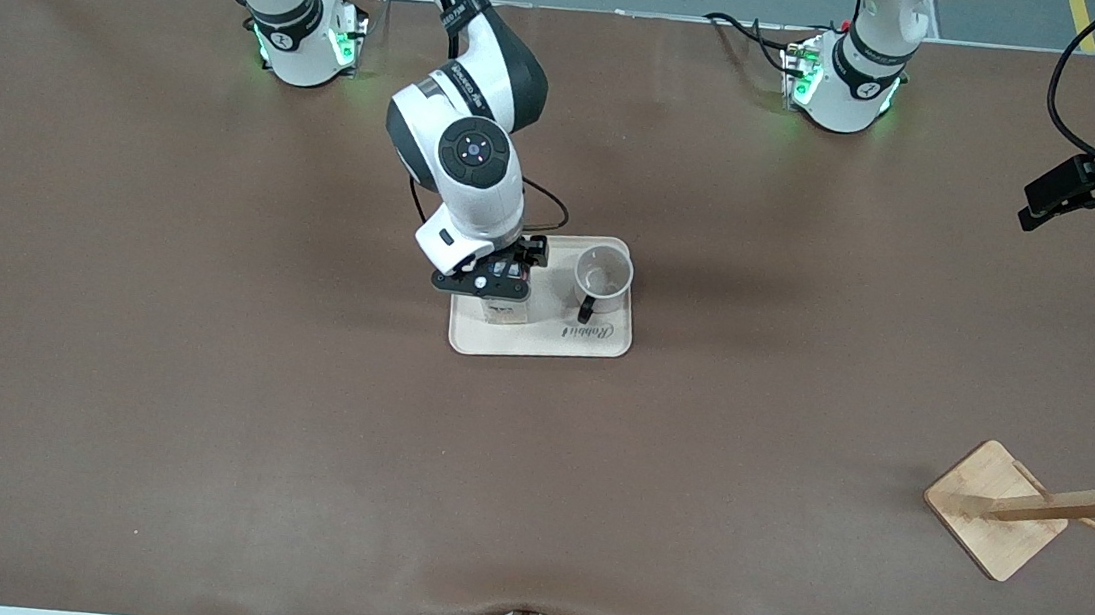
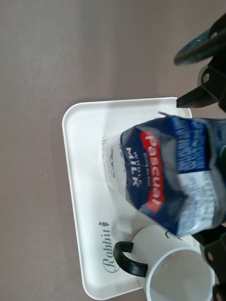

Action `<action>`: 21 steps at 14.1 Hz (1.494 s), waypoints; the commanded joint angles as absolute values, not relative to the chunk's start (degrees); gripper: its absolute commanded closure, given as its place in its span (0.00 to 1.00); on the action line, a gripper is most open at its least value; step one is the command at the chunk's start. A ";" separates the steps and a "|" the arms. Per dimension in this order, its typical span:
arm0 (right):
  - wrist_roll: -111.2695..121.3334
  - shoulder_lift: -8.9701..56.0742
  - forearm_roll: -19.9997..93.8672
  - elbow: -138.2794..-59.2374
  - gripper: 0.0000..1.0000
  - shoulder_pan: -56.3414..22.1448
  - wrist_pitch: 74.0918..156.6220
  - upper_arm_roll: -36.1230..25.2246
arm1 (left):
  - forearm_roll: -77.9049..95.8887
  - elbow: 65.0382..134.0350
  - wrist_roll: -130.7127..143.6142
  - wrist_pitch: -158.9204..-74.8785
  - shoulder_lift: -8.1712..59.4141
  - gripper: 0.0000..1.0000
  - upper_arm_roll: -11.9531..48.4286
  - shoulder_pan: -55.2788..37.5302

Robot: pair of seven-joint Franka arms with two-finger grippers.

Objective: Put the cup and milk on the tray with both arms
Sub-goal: 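Lower the milk carton onto the tray beside the mug, then open the right gripper and draw it back from the tray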

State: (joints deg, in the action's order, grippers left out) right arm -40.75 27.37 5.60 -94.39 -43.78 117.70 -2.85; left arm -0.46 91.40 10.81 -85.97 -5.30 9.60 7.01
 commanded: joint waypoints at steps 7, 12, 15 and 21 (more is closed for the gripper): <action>-41.04 26.54 5.62 -91.85 0.00 -43.33 115.93 -2.46 | 0.09 90.09 10.28 -85.08 -4.92 0.00 9.58 7.38; -40.78 25.58 5.62 -86.76 0.00 -41.93 108.30 -2.55 | 0.09 90.09 10.20 -84.73 -4.92 0.00 9.49 7.47; -40.78 24.35 5.71 -82.02 0.00 -40.96 102.07 -2.55 | -0.09 90.00 10.20 -84.73 -4.92 0.00 9.49 7.47; -32.38 19.61 5.27 -76.73 0.00 -30.44 91.24 -2.72 | -0.53 89.48 10.28 -84.73 -4.83 0.00 9.49 7.47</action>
